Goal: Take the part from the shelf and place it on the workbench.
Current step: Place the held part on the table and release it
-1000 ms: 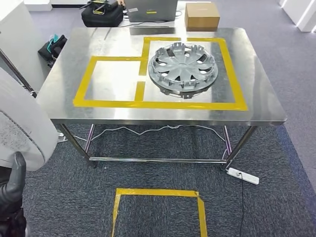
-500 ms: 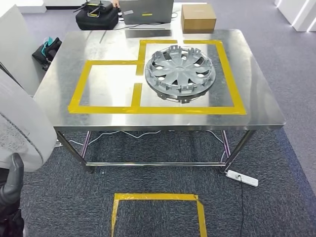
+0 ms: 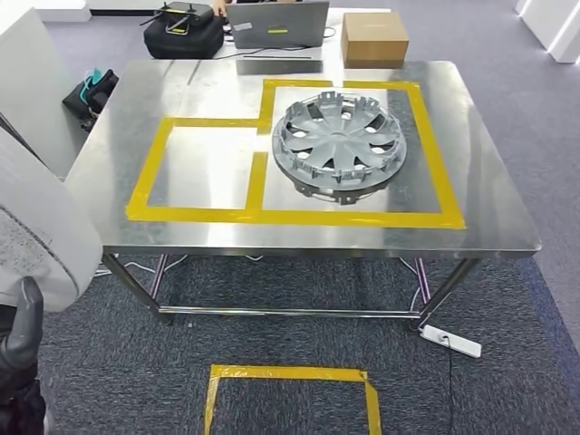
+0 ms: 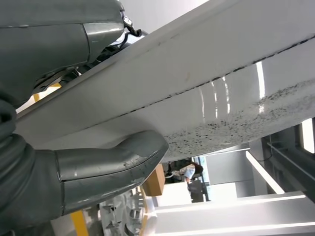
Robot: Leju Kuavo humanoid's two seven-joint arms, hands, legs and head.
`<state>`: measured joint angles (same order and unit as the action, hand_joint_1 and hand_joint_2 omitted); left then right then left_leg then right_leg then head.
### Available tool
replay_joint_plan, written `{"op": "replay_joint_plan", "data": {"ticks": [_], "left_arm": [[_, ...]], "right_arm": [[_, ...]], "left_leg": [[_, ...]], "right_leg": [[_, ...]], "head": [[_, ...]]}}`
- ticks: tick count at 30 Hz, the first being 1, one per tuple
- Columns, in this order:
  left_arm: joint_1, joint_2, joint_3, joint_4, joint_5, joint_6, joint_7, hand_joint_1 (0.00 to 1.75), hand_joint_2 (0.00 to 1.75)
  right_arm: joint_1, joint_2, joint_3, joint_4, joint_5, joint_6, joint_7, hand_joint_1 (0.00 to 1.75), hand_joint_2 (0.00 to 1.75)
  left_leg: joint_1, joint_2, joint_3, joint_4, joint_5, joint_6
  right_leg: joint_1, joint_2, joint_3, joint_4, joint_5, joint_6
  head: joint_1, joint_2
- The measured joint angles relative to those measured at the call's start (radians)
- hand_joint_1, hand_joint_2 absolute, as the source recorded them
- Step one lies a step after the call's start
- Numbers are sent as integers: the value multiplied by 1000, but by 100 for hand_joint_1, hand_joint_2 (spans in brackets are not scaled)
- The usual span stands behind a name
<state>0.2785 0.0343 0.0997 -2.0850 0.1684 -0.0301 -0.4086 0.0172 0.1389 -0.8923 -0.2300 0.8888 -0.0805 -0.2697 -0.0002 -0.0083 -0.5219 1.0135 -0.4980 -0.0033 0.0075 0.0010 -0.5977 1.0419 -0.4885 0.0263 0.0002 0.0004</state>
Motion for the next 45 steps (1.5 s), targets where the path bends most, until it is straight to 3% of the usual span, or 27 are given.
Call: {"op": "replay_joint_plan", "data": {"ticks": [3,4,6,8,9,10,12,13,14,17,19,22,23,24,25,27,29,30,31,34,36,40,43,45], "left_arm": [[-1,0,0,0,-1,0,0,175,175],[-2,0,0,0,-1,0,0,175,175],[-3,0,0,0,-1,1,0,175,175],[-2,0,-1,0,-1,1,0,175,175],[-1,0,0,0,-1,1,0,175,175],[-1,0,0,0,-1,1,0,175,175],[-1,0,0,0,-1,1,0,175,175],[-1,0,0,0,-1,1,0,175,175],[0,0,0,0,-1,2,0,175,175],[1,-1,0,0,-1,2,0,175,175],[1,-1,0,0,-1,1,0,175,175],[1,-1,0,0,-1,1,0,175,175],[1,-1,0,0,-1,0,0,175,175],[2,-1,0,0,-1,0,0,175,175],[2,-1,0,0,-1,0,0,175,175],[2,-2,0,0,-1,1,0,175,175],[2,-2,0,0,-2,2,-1,175,175],[3,-3,0,0,-2,4,-1,175,175],[4,-3,0,-1,-3,6,-2,175,175],[5,-5,0,-1,-5,9,-3,175,175],[5,-5,0,-1,-5,10,-3,175,175],[6,-6,0,-2,-5,10,-3,175,175],[6,-6,0,-2,-5,10,-3,175,175],[6,-6,0,-2,-5,10,-3,175,175]], "right_arm": [[1,0,0,0,0,0,-1,0,175],[-1,0,0,0,0,0,-1,0,175],[-2,0,0,0,0,0,-1,0,175],[0,0,0,0,0,0,-1,0,175],[1,0,0,0,0,0,-1,0,175],[1,0,0,0,0,0,-1,0,175],[2,0,0,0,0,1,-1,0,175],[1,0,0,0,0,1,-1,0,175],[0,0,0,0,0,1,-1,0,175],[-1,0,0,0,0,0,-1,0,175],[-4,0,0,0,0,1,-1,0,175],[-6,0,0,0,0,1,-1,0,175],[-4,0,0,0,0,1,-1,0,175],[-3,0,0,0,0,1,-1,0,175],[-2,0,0,0,0,1,-1,0,175],[-1,0,0,0,0,1,0,0,175],[-1,0,-1,0,0,2,0,0,175],[-1,0,-1,0,1,3,1,0,175],[-1,0,-1,0,2,3,2,0,175],[-1,0,-1,0,3,4,4,0,175],[-1,0,-1,0,3,3,5,0,175],[-1,0,-2,0,3,4,5,0,175],[-1,0,-2,0,4,4,5,0,175],[-1,0,-3,0,5,4,5,0,175]], "left_leg": [[0,1,-5,41,-4,-16],[1,2,-30,85,-15,-20],[3,2,-111,199,-57,-28],[4,2,-178,261,-89,-31],[4,2,-189,249,-80,-30],[4,2,-186,210,-49,-27],[2,5,-162,93,47,-21],[1,7,-150,47,79,-18],[0,8,-143,16,94,-14],[3,5,-120,-5,96,3],[6,5,-102,-7,95,15],[6,5,-88,-7,78,23],[6,4,-80,-7,71,23],[6,2,-70,-7,62,23],[6,1,-58,-7,53,22],[5,1,-32,-6,35,16],[3,0,-19,-5,23,6],[1,-1,-19,-5,20,2],[0,-1,-18,-6,17,7],[-2,1,-13,-12,19,38],[-3,1,-10,-19,21,40],[-3,1,-5,-30,20,31],[-1,1,-3,-36,21,1],[0,1,-3,-37,21,-9]], "right_leg": [[-7,2,36,-12,9,-19],[-9,3,48,-16,7,-22],[-10,4,59,-18,-2,-26],[-11,6,72,-18,-17,-26],[-11,7,82,-18,-26,-25],[-12,8,94,-18,-35,-22],[-12,9,114,-18,-57,-15],[-10,9,123,-22,-69,-9],[-9,9,133,-27,-78,-4],[-7,7,165,-35,-82,14],[-8,5,138,23,-99,24],[-8,5,12,203,-173,31],[-8,5,-20,232,-191,31],[-8,5,-36,227,-186,30],[-8,5,-35,188,-154,28],[-7,5,-12,70,-49,22],[-5,3,6,3,6,12],[-4,3,10,-3,11,8],[-4,3,14,-5,14,7],[-6,6,18,-10,27,10],[-5,8,18,-10,25,7],[-5,8,18,-10,20,-1],[-4,7,18,-10,18,-3],[-4,7,18,-10,18,-3]], "head": [[-5,0],[-8,0],[-11,0],[-11,0],[-11,0],[-11,0],[-13,0],[-13,0],[-13,0],[-8,0],[-3,0],[1,0],[2,0],[2,0],[2,0],[2,0],[1,0],[0,0],[0,0],[-4,0],[-5,0],[-5,0],[-5,0],[-5,0]]}}
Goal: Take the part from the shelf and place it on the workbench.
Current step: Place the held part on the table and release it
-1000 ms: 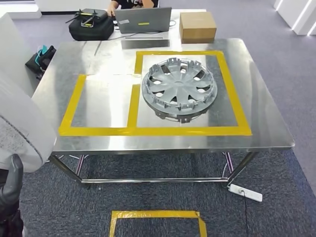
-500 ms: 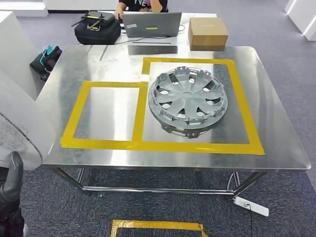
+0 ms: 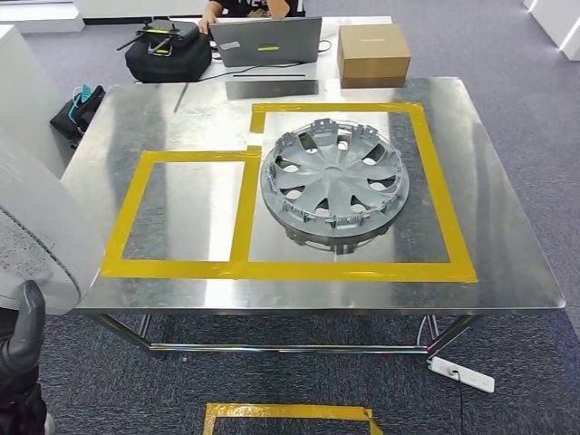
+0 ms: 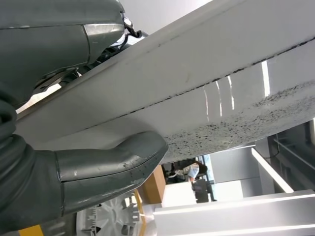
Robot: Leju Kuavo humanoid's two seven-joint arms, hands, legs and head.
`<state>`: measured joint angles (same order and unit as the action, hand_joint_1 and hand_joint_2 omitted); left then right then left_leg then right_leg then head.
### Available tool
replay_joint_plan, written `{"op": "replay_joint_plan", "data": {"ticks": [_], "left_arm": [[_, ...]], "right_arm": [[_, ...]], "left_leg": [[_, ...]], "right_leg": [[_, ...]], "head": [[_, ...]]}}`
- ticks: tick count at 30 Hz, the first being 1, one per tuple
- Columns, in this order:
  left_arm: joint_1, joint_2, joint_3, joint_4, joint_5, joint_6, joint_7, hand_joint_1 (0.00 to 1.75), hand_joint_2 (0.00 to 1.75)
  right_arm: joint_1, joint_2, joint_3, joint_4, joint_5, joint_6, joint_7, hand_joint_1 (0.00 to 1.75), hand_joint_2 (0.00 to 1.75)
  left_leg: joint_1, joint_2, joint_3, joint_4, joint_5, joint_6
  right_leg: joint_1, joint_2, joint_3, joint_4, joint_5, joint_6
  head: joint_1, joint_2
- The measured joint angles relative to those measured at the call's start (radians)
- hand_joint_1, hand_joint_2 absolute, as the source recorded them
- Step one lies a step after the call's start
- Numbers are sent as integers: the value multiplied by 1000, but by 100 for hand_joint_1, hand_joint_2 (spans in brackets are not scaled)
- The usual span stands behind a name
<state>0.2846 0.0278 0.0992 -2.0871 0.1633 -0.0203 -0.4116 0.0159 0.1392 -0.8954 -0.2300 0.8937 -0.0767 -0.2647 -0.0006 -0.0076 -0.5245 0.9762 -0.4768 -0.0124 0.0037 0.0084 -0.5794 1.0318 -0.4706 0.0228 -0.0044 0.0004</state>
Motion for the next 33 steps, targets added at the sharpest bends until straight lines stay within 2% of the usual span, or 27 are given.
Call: {"op": "replay_joint_plan", "data": {"ticks": [5,10,16,23,28,33], "left_arm": [[1,0,0,0,-32,2,8,175,175],[-28,4,-9,8,-173,51,41,175,175],[-154,27,-72,84,-370,74,134,175,175],[-323,49,-177,229,-517,19,238,175,175],[-392,50,-218,299,-558,16,260,175,175],[-488,57,-257,412,-751,13,364,175,175]], "right_arm": [[0,0,-2,0,7,1,2,0,175],[0,0,-3,0,32,4,3,0,175],[-6,0,-3,0,69,12,0,0,175],[-17,-1,-2,0,99,18,0,0,175],[-18,-1,-2,0,110,19,0,0,175],[-28,-1,2,0,132,23,0,0,175]], "left_leg": [[-2,0,0,0,1,-1],[-3,0,1,0,1,0],[-4,0,2,0,2,1],[-4,0,2,1,3,2],[-5,0,2,1,3,3],[-5,0,1,1,3,3]], "right_leg": [[-2,0,2,-2,1,1],[-3,0,5,-6,4,4],[-4,-1,6,-8,6,6],[-5,0,6,-9,8,6],[-5,0,6,-9,9,7],[-5,0,5,-9,9,7]], "head": [[0,0],[0,0],[0,0],[0,0],[0,0],[0,0]]}}
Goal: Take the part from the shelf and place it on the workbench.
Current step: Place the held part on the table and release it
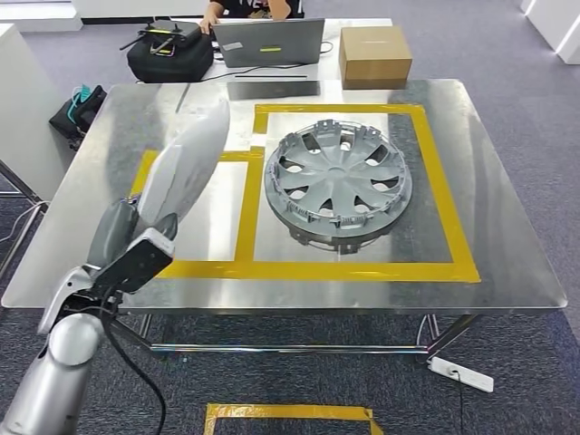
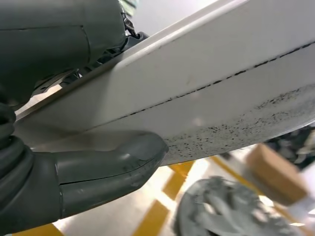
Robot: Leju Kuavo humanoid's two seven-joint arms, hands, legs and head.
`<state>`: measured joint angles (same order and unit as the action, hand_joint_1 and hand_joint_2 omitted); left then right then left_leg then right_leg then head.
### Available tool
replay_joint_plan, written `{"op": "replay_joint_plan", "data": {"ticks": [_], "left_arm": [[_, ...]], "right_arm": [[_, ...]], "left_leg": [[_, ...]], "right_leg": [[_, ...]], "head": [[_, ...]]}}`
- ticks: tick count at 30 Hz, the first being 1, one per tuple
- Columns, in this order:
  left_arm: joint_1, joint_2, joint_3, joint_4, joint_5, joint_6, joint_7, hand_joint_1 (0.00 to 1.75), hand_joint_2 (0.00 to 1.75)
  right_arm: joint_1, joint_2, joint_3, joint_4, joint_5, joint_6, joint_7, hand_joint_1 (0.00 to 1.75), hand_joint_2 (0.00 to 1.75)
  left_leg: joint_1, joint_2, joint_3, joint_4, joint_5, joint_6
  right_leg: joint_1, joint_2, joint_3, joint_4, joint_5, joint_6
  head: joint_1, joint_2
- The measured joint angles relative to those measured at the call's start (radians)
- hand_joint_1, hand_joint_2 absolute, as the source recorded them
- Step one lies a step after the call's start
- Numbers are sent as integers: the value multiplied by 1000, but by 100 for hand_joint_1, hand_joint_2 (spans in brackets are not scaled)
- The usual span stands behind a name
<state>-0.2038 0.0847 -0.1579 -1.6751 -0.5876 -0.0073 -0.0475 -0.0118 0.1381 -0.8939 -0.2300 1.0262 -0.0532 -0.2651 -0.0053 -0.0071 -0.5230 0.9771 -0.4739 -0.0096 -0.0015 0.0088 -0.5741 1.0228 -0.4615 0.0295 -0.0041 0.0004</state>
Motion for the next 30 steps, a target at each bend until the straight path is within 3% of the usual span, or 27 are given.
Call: {"op": "replay_joint_plan", "data": {"ticks": [13,19,26,30], "left_arm": [[-261,33,-111,408,-620,91,112,175,175],[-295,33,-137,533,-721,164,158,175,175],[-314,39,-156,642,-918,179,190,175,175],[-316,39,-172,725,-937,199,206,175,175]], "right_arm": [[-34,-11,28,0,67,-10,23,0,175],[-40,-13,35,1,69,-9,30,0,175],[-39,-13,36,3,62,18,12,0,175],[-37,-13,36,4,61,32,-2,0,175]], "left_leg": [[-1,1,0,0,2,1],[-1,1,0,0,2,2],[-1,1,-1,0,2,2],[-1,1,-1,0,2,2]], "right_leg": [[0,1,0,0,2,0],[-1,1,0,0,2,0],[-1,1,0,-1,2,0],[-1,1,0,-1,2,0]], "head": [[0,0],[0,0],[0,0],[0,0]]}}
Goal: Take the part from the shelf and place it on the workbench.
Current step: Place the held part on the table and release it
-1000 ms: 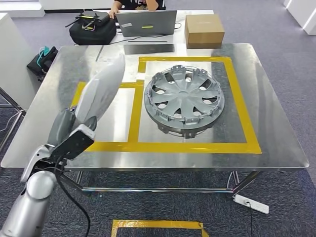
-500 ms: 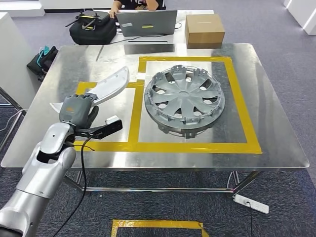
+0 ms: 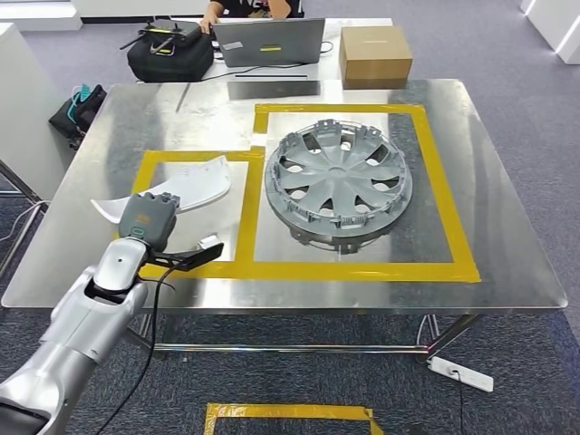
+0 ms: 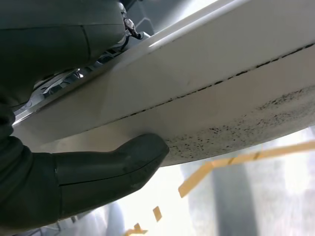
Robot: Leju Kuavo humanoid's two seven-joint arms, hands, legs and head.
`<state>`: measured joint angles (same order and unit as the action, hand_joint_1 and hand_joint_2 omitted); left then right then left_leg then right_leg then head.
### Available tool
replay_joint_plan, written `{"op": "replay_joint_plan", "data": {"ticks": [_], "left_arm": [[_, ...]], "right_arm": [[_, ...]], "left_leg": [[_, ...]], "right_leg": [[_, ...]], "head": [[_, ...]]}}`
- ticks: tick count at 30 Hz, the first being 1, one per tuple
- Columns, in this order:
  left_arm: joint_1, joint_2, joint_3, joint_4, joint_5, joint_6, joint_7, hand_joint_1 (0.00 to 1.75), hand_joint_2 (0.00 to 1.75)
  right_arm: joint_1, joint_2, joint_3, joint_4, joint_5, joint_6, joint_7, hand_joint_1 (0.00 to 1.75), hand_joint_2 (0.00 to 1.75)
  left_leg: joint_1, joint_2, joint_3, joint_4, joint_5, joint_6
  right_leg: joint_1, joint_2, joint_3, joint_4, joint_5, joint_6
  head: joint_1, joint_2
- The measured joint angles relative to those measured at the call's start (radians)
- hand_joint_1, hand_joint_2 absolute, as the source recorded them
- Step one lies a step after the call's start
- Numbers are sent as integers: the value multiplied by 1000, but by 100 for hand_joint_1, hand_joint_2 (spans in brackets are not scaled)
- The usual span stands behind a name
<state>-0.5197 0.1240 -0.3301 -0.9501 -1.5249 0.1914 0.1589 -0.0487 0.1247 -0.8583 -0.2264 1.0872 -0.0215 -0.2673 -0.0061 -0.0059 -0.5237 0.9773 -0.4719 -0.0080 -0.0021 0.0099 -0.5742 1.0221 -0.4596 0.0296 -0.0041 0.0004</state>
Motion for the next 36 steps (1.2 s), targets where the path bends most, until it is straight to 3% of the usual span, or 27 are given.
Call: {"op": "replay_joint_plan", "data": {"ticks": [9,17,21,30,34,36], "left_arm": [[-4,-3,-20,112,-1,40,29,175,175],[-33,-16,-45,211,-1,150,94,175,175],[-34,-21,-47,233,-1,161,96,0,175],[-42,-35,-28,278,0,193,69,0,175],[-50,-38,-22,296,-1,207,94,0,0],[-53,-38,-21,304,0,217,111,0,0]], "right_arm": [[6,0,0,2,5,10,-3,0,175],[3,0,0,2,4,5,23,0,175],[3,0,0,2,4,1,24,0,0],[2,4,0,2,5,-1,24,0,0],[3,6,-1,2,5,-4,24,0,0],[3,7,-1,2,5,-5,24,0,0]], "left_leg": [[0,0,0,0,0,0],[0,0,0,0,0,0],[0,0,0,0,0,0],[0,0,0,0,0,0],[0,0,0,0,0,0],[0,0,0,0,0,0]], "right_leg": [[0,0,0,0,0,0],[0,0,0,0,0,0],[0,0,0,0,0,0],[0,0,0,0,0,0],[0,0,0,0,0,0],[0,0,0,0,0,0]], "head": [[0,0],[0,0],[0,0],[0,0],[0,0],[0,0]]}}
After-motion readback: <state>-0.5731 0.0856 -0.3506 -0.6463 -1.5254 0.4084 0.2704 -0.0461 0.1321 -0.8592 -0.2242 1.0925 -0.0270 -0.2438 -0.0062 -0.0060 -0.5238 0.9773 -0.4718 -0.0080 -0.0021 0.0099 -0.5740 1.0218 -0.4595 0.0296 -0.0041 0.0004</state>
